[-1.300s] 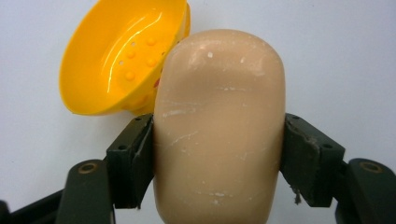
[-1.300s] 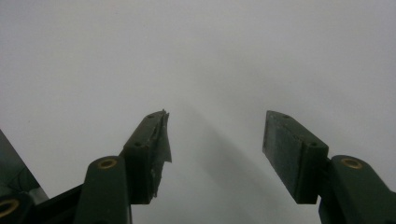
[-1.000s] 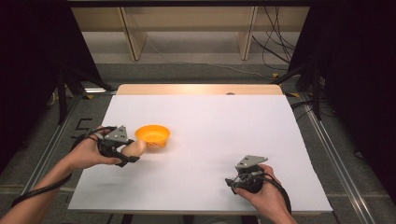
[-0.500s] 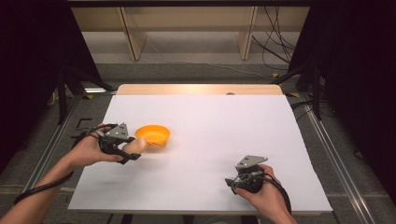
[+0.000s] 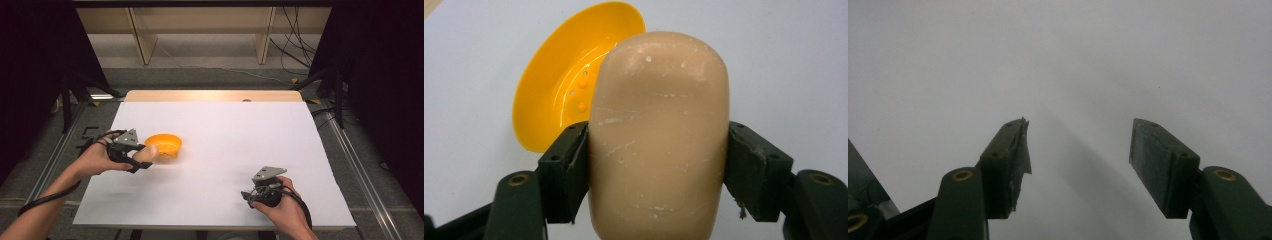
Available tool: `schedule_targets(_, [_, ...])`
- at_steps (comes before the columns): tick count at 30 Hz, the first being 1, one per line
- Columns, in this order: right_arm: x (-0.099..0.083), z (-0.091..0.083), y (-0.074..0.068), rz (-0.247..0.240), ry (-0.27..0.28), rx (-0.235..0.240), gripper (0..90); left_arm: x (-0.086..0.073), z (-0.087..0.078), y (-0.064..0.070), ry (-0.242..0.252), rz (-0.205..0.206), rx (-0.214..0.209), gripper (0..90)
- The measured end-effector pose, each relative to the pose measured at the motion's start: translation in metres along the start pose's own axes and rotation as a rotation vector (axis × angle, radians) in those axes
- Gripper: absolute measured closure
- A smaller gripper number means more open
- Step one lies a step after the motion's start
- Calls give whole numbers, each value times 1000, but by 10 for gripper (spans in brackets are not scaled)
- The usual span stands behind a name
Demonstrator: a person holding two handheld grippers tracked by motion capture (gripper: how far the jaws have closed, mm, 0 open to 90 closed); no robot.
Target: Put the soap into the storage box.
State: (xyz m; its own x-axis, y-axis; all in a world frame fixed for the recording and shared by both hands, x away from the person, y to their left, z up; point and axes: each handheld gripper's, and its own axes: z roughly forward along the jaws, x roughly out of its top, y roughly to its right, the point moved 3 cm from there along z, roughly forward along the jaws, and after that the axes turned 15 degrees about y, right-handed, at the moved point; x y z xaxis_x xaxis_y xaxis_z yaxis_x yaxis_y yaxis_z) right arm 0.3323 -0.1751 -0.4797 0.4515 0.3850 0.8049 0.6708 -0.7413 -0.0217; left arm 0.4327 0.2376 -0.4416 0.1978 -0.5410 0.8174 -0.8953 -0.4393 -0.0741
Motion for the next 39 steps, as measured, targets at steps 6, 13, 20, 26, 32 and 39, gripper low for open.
schedule_targets(6, [0, 0, 0, 1, 0, 0, 411, 2, 0, -3, -12, 15, -10, 320])
schedule_targets(13, [0, 0, 0, 0, 4, -5, 411, 5, -1, -7, -18, 33, -11, 320])
schedule_targets(20, [1, -1, -1, 1, 1, -1, 411, 8, 1, -7, 17, -8, 8, 321])
schedule_targets(26, [1, -1, -1, 1, 0, 0, 411, 10, 2, -9, 28, -14, 9, 321])
schedule_targets(32, [1, 0, -1, 2, 2, -1, 411, 12, 1, -14, 12, 12, 13, 321])
schedule_targets(39, [1, 0, -1, 2, 3, -1, 411, 14, 3, -18, 23, 2, 8, 321])
